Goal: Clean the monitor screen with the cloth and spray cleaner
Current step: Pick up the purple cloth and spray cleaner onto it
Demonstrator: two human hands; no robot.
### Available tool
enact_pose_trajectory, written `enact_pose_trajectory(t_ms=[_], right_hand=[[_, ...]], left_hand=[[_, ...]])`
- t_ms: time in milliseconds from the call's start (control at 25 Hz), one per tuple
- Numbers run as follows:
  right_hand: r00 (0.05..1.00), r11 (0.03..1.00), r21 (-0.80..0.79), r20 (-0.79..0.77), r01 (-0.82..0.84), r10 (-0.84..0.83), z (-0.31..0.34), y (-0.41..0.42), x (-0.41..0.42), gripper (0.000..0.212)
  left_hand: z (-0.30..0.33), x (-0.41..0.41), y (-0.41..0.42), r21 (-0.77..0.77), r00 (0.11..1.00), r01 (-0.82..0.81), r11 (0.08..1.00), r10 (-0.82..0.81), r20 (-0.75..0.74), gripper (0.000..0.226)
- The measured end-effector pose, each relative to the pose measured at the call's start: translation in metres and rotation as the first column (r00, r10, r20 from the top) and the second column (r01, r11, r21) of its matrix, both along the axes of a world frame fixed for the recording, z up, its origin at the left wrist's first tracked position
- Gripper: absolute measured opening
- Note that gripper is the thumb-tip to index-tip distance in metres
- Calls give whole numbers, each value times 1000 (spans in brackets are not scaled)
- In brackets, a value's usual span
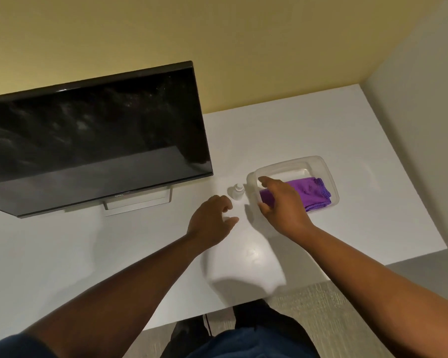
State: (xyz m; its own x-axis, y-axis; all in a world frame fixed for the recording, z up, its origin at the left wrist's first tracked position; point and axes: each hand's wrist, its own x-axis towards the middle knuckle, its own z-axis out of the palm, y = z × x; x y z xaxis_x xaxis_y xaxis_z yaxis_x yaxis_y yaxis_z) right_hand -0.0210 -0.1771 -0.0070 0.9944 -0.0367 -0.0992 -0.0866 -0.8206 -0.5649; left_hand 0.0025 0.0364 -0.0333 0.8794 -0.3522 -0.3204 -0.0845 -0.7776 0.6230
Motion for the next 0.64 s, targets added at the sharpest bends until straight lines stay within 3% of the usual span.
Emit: enact_pose_trajectory(t_ms=[120, 320, 400, 520, 640], right_hand=[[997, 997, 1, -23, 72, -72, 2, -21, -15, 48], [990, 991, 10, -42, 132, -132, -2, -64, -22, 26], [989, 993, -21, -82, 120, -121, -4, -78, -19, 29], [983, 994, -88, -171, 59, -73, -8, -96, -9, 33], [967, 988, -137, -250, -76, 39, -14, -106, 6, 20]], left_hand=[[18, -7, -26, -91, 987, 158, 983, -157, 15, 34], [39, 0, -80, -126, 922, 346, 930, -313, 226, 57], [42, 11, -99, -43, 905, 376, 926, -357, 233, 80], [36, 28, -121, 194, 897, 413, 890, -434, 85, 125], [21, 41, -131, 348, 890, 428, 834, -457, -1, 144]])
